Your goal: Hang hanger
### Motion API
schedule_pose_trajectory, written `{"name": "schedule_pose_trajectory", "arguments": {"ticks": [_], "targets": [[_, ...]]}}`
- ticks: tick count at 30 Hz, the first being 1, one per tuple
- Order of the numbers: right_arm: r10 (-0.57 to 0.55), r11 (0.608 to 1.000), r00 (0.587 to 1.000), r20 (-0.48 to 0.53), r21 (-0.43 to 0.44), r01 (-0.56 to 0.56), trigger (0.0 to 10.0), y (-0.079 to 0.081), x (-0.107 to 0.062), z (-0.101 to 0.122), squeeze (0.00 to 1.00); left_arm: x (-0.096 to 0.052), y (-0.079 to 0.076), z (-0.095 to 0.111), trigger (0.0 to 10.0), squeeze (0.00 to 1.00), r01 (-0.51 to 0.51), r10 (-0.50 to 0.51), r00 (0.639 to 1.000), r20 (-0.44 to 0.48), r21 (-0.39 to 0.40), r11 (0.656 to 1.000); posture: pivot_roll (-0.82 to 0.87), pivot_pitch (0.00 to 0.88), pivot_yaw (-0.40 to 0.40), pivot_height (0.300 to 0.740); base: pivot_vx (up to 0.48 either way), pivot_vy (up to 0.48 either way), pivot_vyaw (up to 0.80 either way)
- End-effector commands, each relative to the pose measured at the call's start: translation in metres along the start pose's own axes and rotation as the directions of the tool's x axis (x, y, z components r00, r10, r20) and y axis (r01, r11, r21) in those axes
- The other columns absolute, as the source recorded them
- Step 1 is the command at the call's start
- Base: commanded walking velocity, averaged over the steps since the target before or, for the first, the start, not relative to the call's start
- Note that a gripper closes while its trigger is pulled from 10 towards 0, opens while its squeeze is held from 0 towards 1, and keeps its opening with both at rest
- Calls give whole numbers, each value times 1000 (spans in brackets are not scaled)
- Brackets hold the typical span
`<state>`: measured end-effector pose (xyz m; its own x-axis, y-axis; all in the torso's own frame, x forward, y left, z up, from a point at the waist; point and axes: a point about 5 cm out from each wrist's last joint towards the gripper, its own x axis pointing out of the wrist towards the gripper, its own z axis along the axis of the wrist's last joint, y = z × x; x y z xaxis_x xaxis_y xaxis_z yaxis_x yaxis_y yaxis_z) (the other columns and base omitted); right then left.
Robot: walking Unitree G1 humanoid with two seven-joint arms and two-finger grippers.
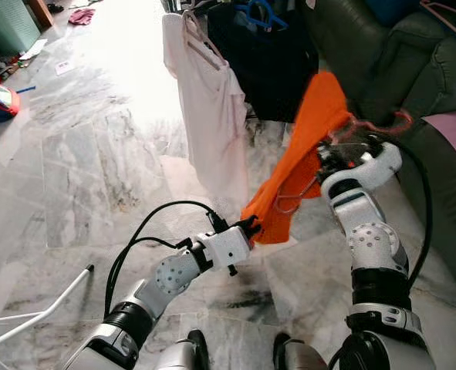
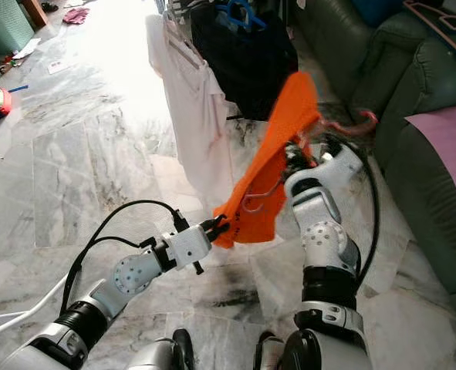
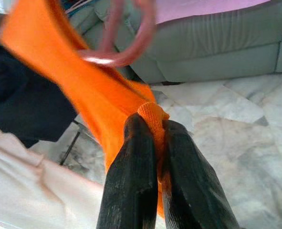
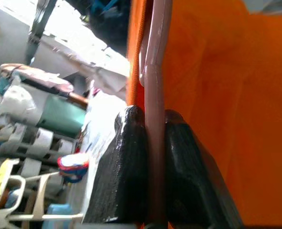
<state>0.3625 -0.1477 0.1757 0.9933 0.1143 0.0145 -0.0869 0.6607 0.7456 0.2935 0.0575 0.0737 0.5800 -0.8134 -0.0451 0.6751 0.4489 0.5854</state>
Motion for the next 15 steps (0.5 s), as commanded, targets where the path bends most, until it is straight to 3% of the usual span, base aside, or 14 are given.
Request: {"name": "schedule_pose_trajectory", "arguments": {"ticks": [1, 4, 6, 7, 8, 9, 11, 13, 15], "targets": [[67, 998, 995, 73, -11, -66, 10000, 16, 2, 17, 0, -7, -15, -9, 10000, 0, 74, -74, 996, -39, -15, 997, -105, 228, 66, 740, 0, 0, 0], [76, 962, 994, 79, -269, -52, 10000, 15, 4, 18, 0, -6, -17, -5, 10000, 0, 73, -73, 997, -14, -21, 997, -107, 234, 57, 740, 0, 0, 0], [119, 933, 991, 60, -349, -91, 10000, 20, 4, 16, 0, -5, -18, -4, 10000, 0, 74, -74, 997, -8, -23, 997, -107, 234, 56, 740, 0, 0, 0], [161, 854, 987, 25, -504, -127, 10000, 26, 4, 11, 0, -4, -19, -3, 10000, 0, 76, -76, 997, -1, -29, 997, -107, 238, 51, 740, 0, 0, 0], [188, 786, 982, 0, -600, -150, 10000, 28, 4, 8, 0, -3, -21, -2, 10000, 0, 80, -80, 997, 0, -32, 996, -108, 238, 48, 740, 0, 0, 0], [193, 775, 981, -4, -613, -154, 10000, 29, 4, 7, 0, -3, -21, -2, 10000, 0, 81, -81, 997, 0, -32, 996, -108, 238, 48, 740, 0, 0, 0], [220, 702, 972, -79, -679, -214, 10000, 30, 2, -2, 0, -1, -24, -2, 10000, 0, 97, -97, 995, 1, -46, 994, -109, 238, 39, 740, 0, 0, 0], [223, 686, 970, -94, -692, -225, 10000, 30, 2, -4, 0, -1, -25, -1, 10000, 0, 98, -98, 995, 1, -46, 994, -109, 238, 39, 740, 0, 0, 0], [191, 627, 962, -197, -729, -274, 10000, 20, 0, -17, 0, 0, -25, 0, 10000, 0, 104, -104, 995, 1, -40, 994, -109, 235, 33, 740, 0, 0, 0]]}}
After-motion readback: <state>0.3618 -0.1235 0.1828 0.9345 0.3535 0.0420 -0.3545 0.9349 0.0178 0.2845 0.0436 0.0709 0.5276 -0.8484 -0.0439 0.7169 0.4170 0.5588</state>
